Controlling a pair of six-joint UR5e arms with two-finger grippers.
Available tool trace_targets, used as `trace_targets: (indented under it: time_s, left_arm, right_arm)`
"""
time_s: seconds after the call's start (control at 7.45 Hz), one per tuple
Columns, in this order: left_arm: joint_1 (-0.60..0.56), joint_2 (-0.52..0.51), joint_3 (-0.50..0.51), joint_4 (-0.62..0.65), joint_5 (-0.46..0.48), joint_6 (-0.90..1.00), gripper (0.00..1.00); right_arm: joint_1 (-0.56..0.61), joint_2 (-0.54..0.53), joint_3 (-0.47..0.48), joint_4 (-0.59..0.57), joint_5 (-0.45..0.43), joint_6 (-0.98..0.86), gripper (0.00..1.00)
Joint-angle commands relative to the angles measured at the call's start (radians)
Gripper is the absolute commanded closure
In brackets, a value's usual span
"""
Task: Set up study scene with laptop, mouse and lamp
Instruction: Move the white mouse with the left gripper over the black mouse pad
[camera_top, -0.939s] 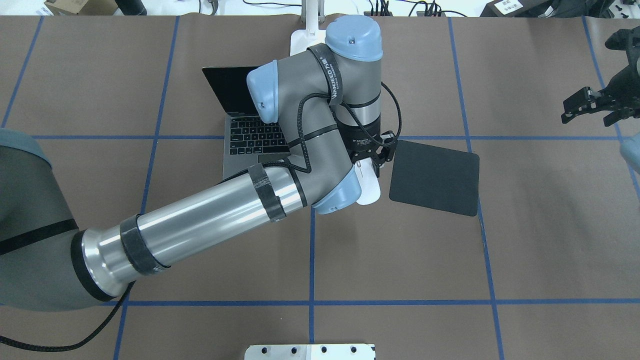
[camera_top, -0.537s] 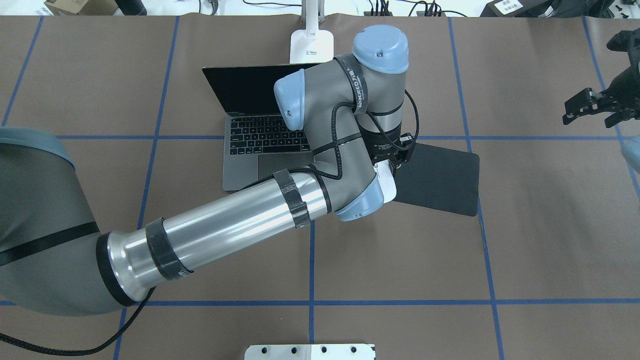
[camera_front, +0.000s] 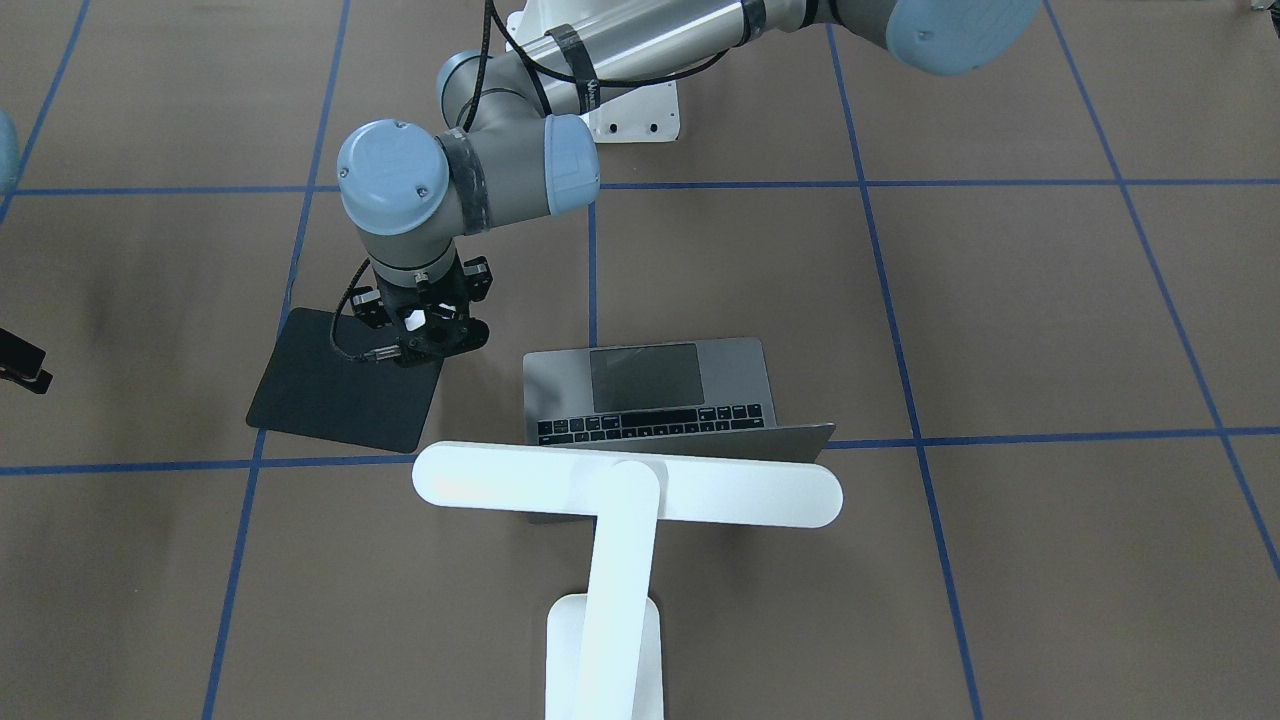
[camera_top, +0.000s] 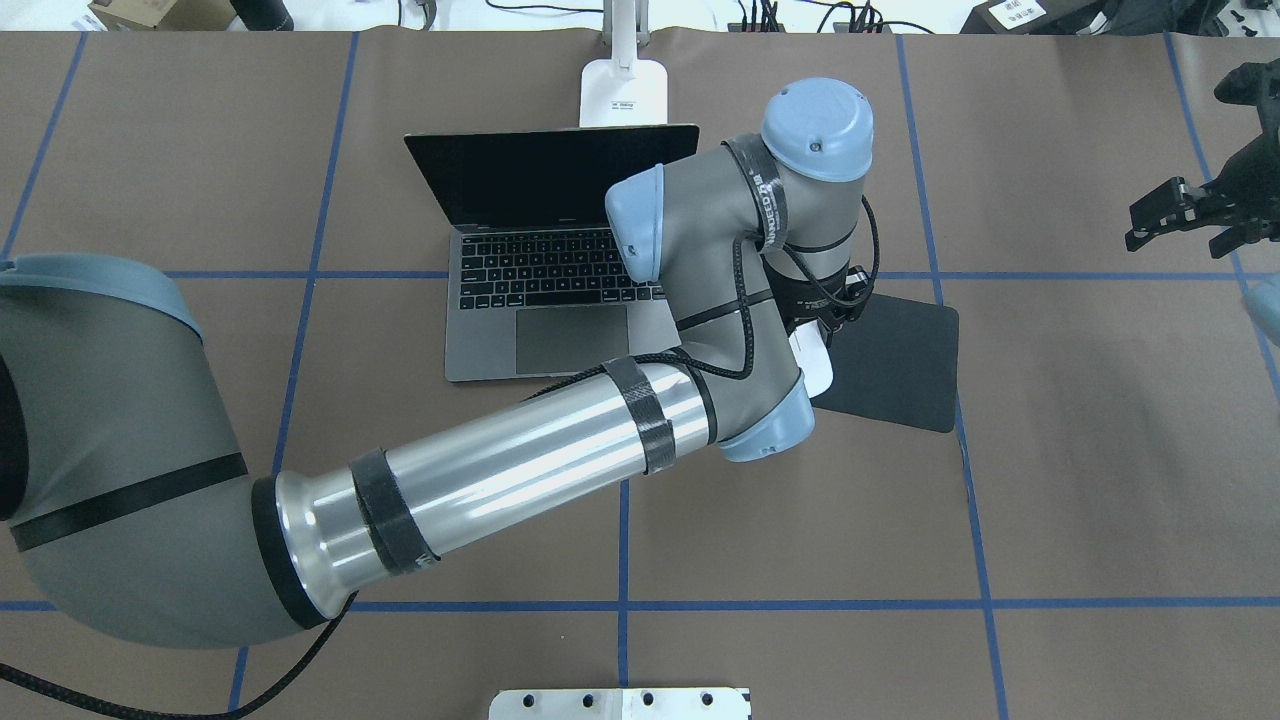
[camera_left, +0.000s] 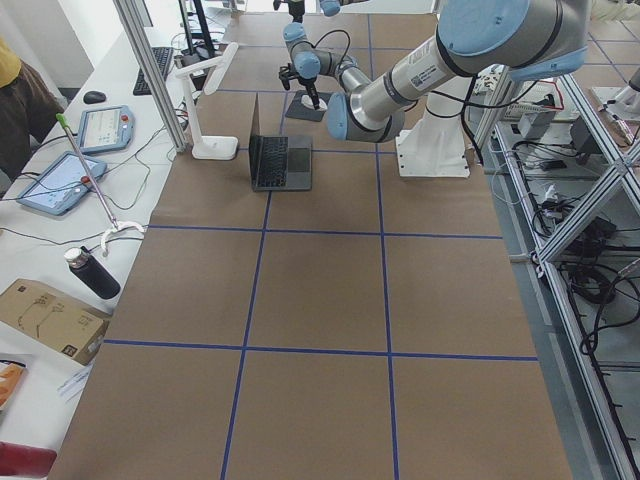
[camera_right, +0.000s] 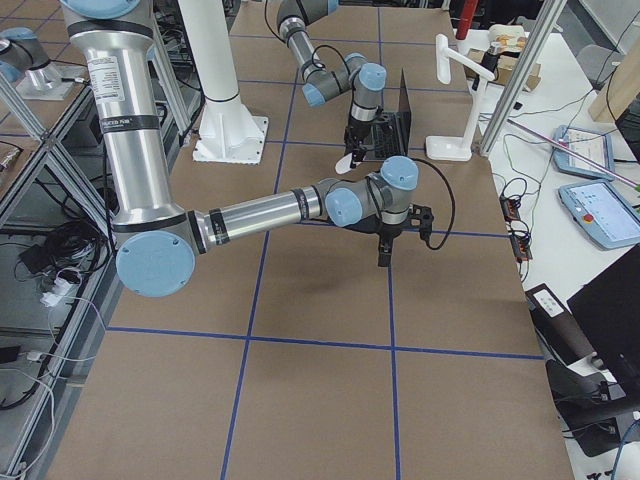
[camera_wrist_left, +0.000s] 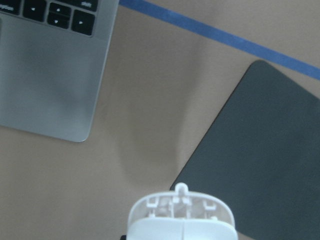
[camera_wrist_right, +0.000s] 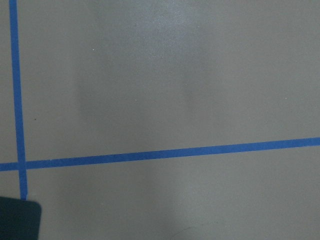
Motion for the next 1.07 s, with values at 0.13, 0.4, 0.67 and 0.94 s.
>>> trace_targets:
  time_s: [0.13, 0.4, 0.67, 0.94]
  left_arm:
    - [0.036, -0.048, 0.086, -0.116, 0.119, -0.077, 0.54]
    - [0.074, -0.07, 0.096, -0.135, 0.152, -0.111, 0.54]
    - [0.106, -0.074, 0.103, -0.155, 0.212, -0.133, 0.54]
    - [0.106, -0.074, 0.119, -0.178, 0.252, -0.151, 0.54]
  right_arm:
    - [0.0, -0.002, -0.001, -0.002, 0.0, 0.0, 0.0]
    - [0.0, -0.002, -0.003, -0.002, 0.0, -0.001, 0.0]
    - [0.0, -0.002, -0.004, -0.002, 0.0, 0.0, 0.0]
    - [0.0, -0.002, -0.004, -0.002, 0.0, 0.0, 0.0]
